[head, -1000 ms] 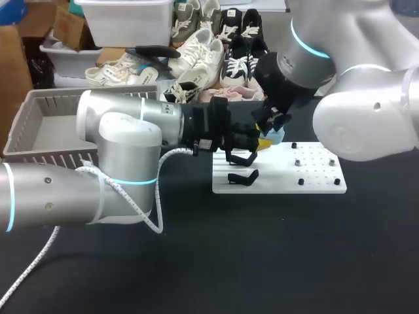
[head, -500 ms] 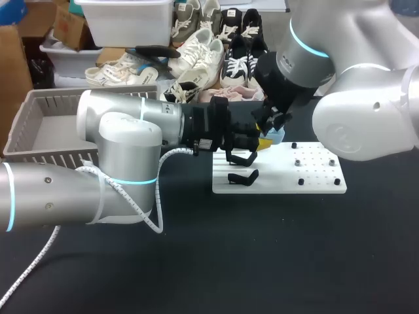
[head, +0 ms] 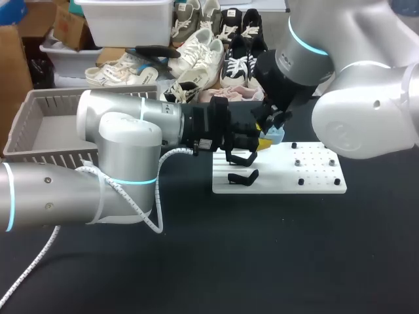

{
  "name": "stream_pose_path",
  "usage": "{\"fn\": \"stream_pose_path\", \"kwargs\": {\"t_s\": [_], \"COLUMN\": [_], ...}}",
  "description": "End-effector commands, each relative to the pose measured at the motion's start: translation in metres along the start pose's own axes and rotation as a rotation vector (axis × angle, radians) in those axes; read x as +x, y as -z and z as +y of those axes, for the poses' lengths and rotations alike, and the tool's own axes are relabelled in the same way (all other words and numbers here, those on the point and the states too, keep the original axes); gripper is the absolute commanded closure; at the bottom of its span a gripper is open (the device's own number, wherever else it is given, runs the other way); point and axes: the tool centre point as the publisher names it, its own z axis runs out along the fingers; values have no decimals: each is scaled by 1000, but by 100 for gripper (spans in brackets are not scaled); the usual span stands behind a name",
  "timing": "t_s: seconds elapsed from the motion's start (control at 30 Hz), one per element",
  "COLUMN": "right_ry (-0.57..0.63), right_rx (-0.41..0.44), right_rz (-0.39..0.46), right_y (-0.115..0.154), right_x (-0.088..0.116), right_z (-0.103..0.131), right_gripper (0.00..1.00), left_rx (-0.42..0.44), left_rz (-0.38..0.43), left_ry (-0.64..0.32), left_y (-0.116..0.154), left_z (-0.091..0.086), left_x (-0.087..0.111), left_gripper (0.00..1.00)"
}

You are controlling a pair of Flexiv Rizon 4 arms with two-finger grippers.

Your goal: Pick up each earbud case from the left stands, insert the matching earbuds, close the lid, and place the case in the box.

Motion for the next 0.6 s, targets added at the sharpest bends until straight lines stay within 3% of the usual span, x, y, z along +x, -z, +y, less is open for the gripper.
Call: {"fn": "stream_pose_path", "kwargs": {"t_s": [0.03, 0.3, 0.6], "right_ry": [-5, -68, -127], "right_rx": [22, 44, 40], "right_rz": [-22, -59, -23], "right_y": [12, 13, -16], "right_x": [1, -28, -51], "right_z": [-4, -33, -57], "right_gripper": [68, 67, 67], "left_rx": [-5, -5, -5], "left_rz": [-2, -2, -2], "left_ry": [-1, -1, -1], "left_y": [0, 0, 0], "left_z": [-1, -1, -1], "left_x": [0, 0, 0], "left_gripper": [100, 100, 100]}}
